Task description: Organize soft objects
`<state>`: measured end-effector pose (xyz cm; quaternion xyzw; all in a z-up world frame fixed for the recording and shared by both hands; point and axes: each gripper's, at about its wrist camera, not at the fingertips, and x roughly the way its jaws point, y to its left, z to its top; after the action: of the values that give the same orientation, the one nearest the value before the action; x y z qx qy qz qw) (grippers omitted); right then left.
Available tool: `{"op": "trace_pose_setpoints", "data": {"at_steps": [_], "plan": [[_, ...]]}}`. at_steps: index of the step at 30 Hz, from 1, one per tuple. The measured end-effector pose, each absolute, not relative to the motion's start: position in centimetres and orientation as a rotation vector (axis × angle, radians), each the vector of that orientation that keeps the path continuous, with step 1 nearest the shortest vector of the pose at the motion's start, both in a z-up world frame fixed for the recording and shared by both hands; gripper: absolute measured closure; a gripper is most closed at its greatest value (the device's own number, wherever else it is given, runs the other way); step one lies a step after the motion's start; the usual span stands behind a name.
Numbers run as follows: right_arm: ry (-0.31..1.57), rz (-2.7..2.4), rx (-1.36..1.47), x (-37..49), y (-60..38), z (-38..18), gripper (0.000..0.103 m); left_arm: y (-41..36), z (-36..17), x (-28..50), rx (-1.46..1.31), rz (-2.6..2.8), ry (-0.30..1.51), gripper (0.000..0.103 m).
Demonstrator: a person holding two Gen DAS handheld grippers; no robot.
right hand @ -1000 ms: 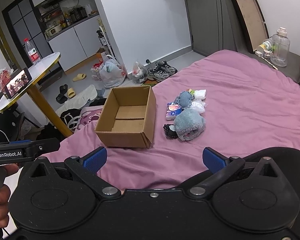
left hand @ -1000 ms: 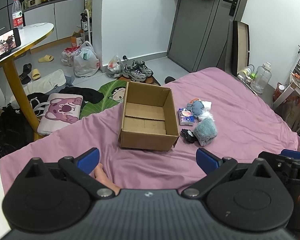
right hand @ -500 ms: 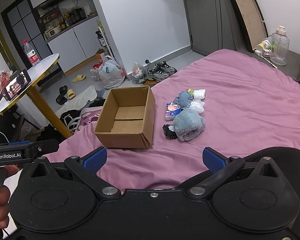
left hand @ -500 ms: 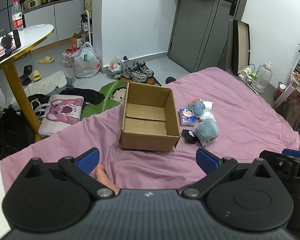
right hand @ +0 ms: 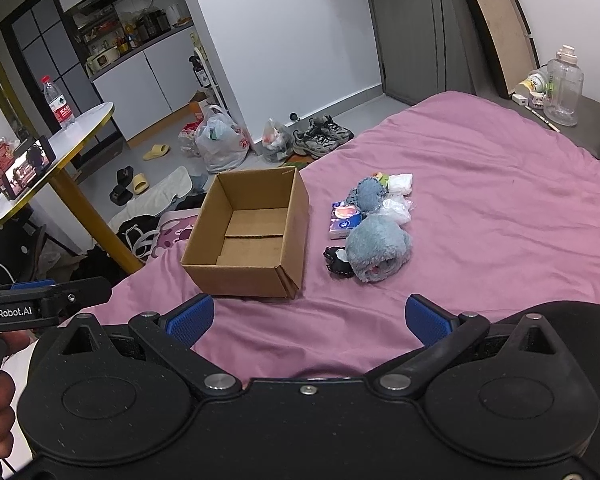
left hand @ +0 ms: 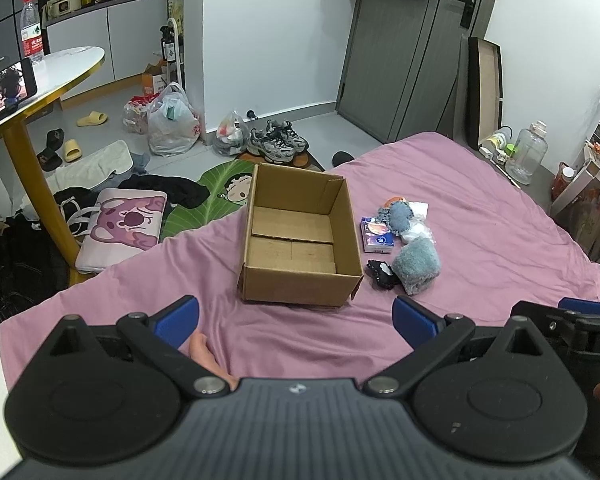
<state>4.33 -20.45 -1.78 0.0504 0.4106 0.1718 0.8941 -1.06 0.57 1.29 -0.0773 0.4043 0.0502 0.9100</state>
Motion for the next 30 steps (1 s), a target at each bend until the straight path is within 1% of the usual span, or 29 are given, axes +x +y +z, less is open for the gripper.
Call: {"op": "trace_pose_setpoints", "data": {"at_steps": [20, 30], "plan": [[0.846, 0.392, 0.114, 5.1, -20.6, -1.6, 0.0, 0.8, 0.8, 0.2, -0.158, 0.099, 0.845, 0.001], [0.849, 0.396, 0.131, 7.8, -21.6, -2.1, 0.0, -0.4, 0.6, 1.9, -0.151, 0.101, 0.828, 0.001]]}}
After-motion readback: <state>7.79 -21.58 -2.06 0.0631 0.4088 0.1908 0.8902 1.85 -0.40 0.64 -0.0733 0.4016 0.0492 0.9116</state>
